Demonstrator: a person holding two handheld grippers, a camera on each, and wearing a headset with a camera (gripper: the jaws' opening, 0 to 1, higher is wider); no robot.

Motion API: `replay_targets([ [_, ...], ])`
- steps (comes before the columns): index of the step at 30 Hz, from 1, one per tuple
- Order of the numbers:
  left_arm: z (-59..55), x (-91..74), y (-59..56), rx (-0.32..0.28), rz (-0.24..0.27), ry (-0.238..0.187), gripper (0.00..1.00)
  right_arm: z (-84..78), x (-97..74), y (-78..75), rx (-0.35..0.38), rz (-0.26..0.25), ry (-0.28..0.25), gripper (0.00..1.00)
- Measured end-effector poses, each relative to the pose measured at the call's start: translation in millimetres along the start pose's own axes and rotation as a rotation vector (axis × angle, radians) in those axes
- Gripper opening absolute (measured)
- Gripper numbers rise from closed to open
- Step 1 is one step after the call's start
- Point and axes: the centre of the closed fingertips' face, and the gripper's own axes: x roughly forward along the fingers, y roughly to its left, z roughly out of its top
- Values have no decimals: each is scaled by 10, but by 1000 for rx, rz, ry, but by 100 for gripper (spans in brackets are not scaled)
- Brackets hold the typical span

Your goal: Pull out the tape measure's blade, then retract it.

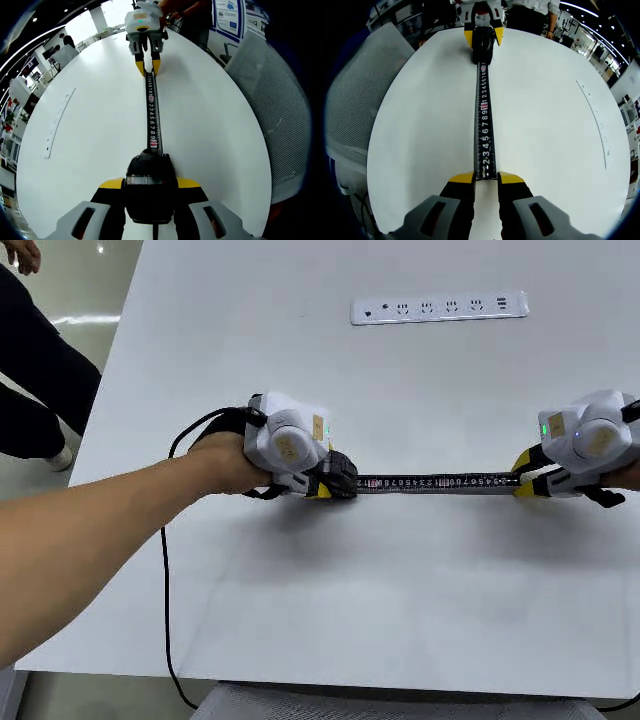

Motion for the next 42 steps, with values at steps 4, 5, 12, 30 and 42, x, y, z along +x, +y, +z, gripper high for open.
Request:
replay_targets([
  [4, 12, -15, 25, -37, 25, -15, 34, 39, -33, -20, 33, -27, -16, 15],
  [5, 19, -23, 27, -45, 30, -18, 34, 46, -40, -31, 39, -37, -18, 16],
  [12, 58, -117, 74, -175, 81, -55, 35, 59, -133, -67, 127, -93, -46, 22],
  [30, -106, -465, 7, -574, 281, -186, 56, 69, -395, 143, 466, -222, -188, 41],
  [42, -27, -708, -227, -767, 369, -266, 67, 232, -609, 445, 639, -298, -291, 57],
])
